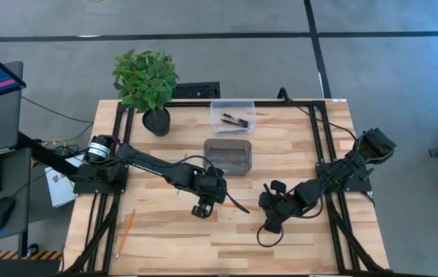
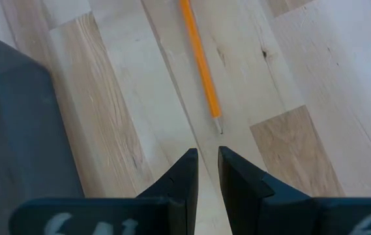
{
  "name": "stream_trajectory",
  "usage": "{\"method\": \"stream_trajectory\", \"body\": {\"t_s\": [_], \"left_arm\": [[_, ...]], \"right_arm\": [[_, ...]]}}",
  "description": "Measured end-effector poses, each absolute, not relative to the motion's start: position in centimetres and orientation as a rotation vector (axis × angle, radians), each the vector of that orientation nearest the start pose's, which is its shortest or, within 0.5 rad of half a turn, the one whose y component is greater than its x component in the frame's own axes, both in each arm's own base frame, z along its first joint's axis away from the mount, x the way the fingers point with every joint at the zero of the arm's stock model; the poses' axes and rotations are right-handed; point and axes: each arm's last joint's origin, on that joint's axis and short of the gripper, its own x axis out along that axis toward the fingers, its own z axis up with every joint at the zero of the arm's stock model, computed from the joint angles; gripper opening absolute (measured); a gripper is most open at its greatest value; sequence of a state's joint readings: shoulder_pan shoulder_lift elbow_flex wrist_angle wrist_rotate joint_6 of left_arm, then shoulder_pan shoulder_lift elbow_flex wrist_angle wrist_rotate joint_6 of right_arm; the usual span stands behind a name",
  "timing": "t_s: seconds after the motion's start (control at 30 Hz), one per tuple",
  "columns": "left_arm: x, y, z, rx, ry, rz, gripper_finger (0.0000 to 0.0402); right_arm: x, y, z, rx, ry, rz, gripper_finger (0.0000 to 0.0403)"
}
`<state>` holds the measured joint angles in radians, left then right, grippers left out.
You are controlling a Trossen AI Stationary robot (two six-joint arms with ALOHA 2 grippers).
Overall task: Sort pens & pencils
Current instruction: Put the right orange pencil into the black bin
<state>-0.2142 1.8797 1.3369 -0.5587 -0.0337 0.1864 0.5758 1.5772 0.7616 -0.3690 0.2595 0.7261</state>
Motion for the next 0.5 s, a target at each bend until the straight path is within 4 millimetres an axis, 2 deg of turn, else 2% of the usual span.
{"method": "stream_trajectory", "body": {"t_s": [0.17, 0.5], "left_arm": [[37.6, -8.1, 19.4, 0.303, 1.079, -0.264, 0.0052], [37.6, -8.1, 19.4, 0.303, 1.078, -0.264, 0.0052]], "right_arm": [[23.1, 14.1, 14.0, 0.164, 1.108, -0.125, 0.0070], [23.3, 14.9, 11.2, 0.073, 1.180, -0.132, 0.0070]]}}
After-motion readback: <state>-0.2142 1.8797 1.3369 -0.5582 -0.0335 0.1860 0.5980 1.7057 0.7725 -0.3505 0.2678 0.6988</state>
